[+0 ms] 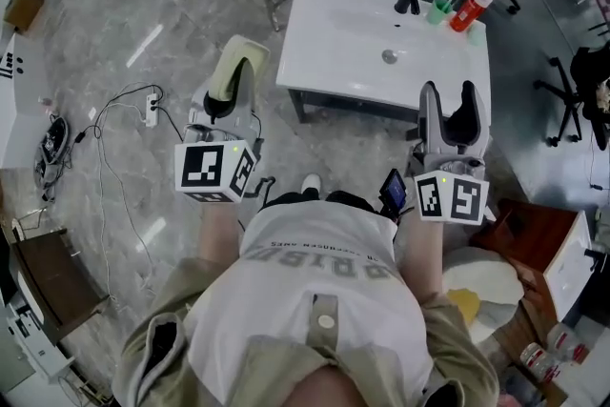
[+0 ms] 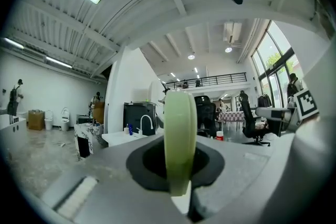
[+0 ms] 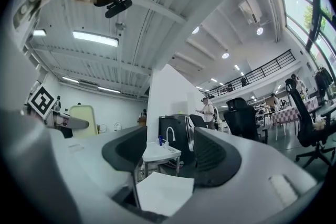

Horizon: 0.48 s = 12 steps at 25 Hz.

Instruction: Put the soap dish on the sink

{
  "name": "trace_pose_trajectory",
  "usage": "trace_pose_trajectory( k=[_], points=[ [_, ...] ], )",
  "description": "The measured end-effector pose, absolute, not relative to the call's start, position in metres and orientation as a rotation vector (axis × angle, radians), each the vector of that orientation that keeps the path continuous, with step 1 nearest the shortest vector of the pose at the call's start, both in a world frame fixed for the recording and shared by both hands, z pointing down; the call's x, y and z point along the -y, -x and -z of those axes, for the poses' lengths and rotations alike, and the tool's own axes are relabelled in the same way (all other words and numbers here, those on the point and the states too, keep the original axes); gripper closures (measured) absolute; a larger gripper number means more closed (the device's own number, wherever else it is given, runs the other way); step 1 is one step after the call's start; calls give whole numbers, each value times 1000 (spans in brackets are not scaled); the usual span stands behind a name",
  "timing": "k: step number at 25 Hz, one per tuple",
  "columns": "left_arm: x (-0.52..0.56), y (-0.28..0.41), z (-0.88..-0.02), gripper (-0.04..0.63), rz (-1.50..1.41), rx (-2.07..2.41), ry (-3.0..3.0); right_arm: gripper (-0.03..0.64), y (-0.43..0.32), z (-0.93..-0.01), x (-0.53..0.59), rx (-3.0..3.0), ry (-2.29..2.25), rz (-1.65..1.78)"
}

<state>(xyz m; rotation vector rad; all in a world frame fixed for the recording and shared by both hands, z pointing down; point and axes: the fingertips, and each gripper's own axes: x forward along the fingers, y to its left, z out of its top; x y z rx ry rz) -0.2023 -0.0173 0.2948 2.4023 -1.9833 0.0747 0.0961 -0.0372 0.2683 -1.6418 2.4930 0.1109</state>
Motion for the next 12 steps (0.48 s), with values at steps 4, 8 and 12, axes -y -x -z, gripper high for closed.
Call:
trace_pose_trajectory(
  k=[4, 8, 12],
  points=[
    [36, 204, -300, 577, -58, 1939, -2416, 351, -94, -275, 46, -2485, 1683, -90],
    [52, 203, -311, 577, -62, 1893, -2409, 351, -93, -285, 57, -2500, 1715, -56],
    [70, 198, -329, 577, -96, 1842, -2393, 351, -93, -301, 75, -2516, 1737, 4]
  ],
)
